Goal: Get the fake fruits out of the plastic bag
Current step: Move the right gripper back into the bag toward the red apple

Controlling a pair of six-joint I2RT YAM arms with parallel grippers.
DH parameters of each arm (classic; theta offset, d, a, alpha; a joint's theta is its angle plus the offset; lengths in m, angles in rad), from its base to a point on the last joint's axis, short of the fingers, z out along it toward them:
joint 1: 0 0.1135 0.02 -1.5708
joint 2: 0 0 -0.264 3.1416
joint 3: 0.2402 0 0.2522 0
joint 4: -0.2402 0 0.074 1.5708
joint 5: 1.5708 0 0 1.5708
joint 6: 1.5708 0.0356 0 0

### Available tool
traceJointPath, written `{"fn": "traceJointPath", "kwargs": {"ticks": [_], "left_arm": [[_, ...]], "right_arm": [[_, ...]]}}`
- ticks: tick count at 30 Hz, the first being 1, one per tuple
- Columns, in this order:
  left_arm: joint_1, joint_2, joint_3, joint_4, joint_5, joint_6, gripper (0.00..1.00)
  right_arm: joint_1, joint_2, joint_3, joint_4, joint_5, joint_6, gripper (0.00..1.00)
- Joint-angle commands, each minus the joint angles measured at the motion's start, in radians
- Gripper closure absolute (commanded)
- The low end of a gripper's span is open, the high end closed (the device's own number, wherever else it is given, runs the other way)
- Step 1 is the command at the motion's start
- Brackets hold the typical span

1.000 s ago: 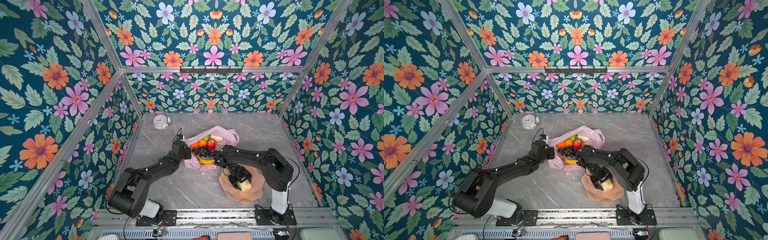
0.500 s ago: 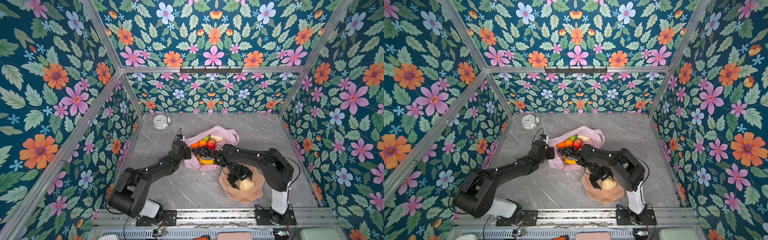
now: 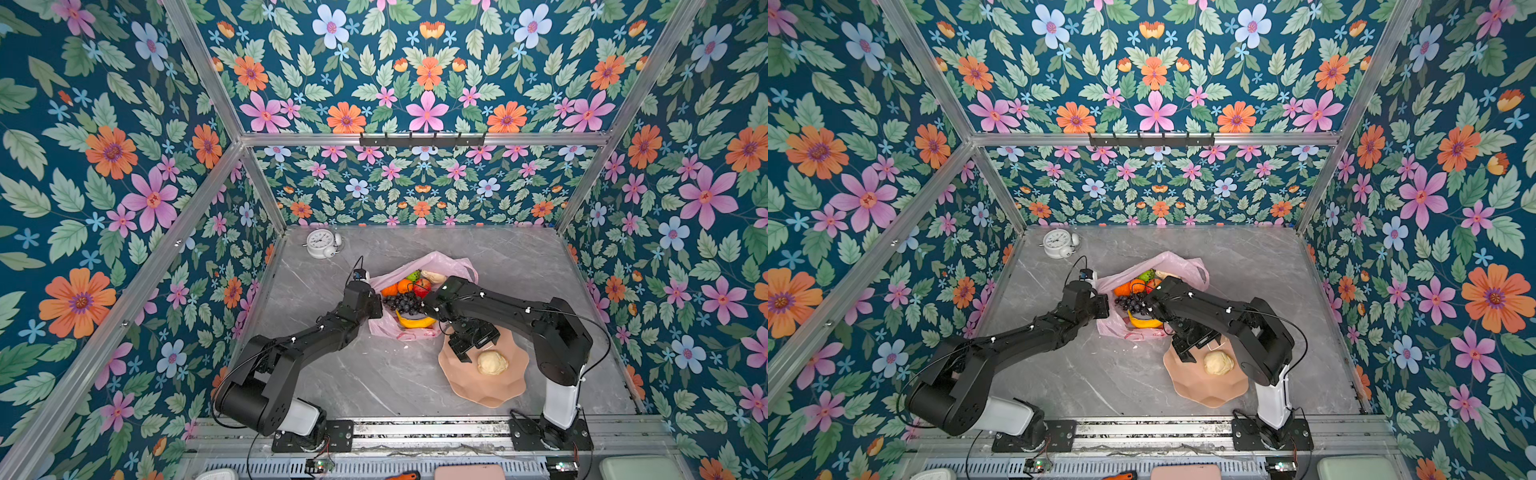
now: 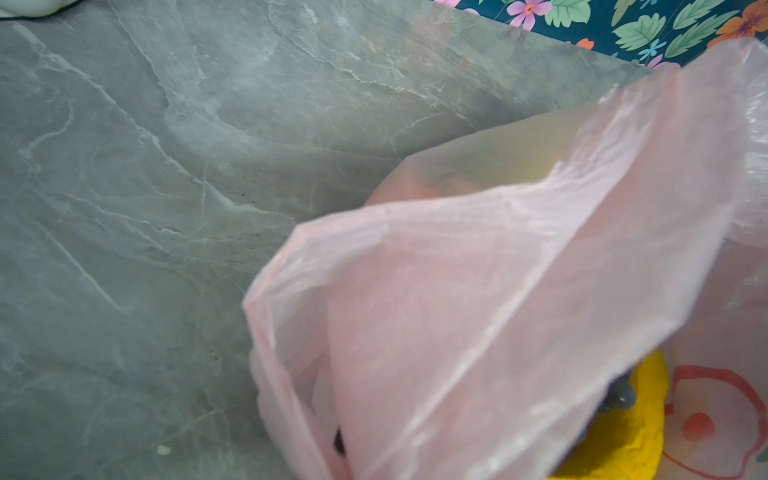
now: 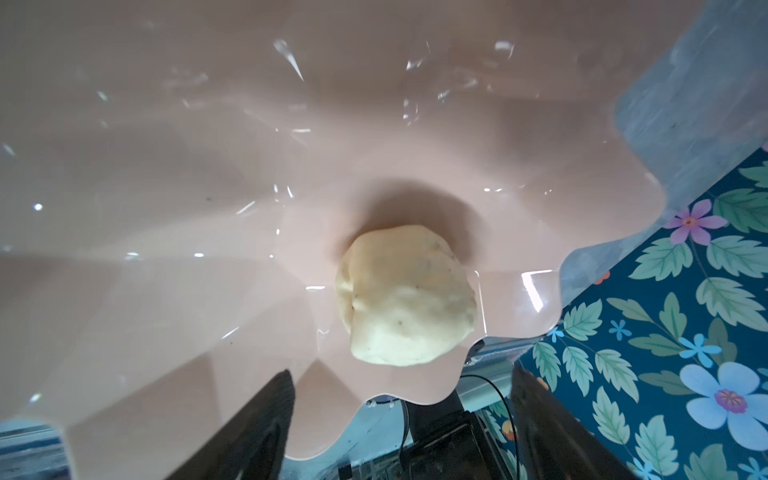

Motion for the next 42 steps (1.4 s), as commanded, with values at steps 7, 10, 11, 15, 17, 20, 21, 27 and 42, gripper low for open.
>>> {"fn": "traceJointPath", "kwargs": {"ticks": [7,10,11,15,17,20,21,27,42], "left_arm": [[0.000,0.001,0.007,0.010,0.003,0.011,1.00],[0.001,0.000,0.006,0.008,0.002,0.012,1.00],[0.000,-0.002,0.006,0.008,0.002,0.012,1.00],[0.000,-0.008,0.006,0.007,0.004,0.011,1.00],[0.001,-0.012,0.003,0.005,0.001,0.012,1.00],[-0.001,-0.014,0.002,0.005,-0.004,0.013,1.00],[0.000,-0.015,0.004,0.005,-0.003,0.014,1.00],[0.000,-0.002,0.006,0.008,0.007,0.010,1.00],[0.000,-0.005,0.006,0.007,0.011,0.010,1.00]], "right_arm": [[-0.002,0.071,0.313,0.021,0.084,0.024,0.21],[-0.016,0.136,0.434,0.065,0.088,0.006,0.22],[-0.025,0.163,0.472,0.080,0.085,-0.003,0.22],[-0.069,0.272,0.623,0.107,0.073,-0.022,0.24],[-0.094,0.333,0.699,0.120,0.057,-0.031,0.25],[-0.118,0.404,0.794,0.141,0.035,-0.036,0.25],[-0.124,0.425,0.821,0.141,0.022,-0.036,0.25],[-0.140,0.522,0.936,0.173,-0.009,-0.023,0.26],[-0.168,0.620,0.988,0.239,-0.072,0.012,0.28]]}}
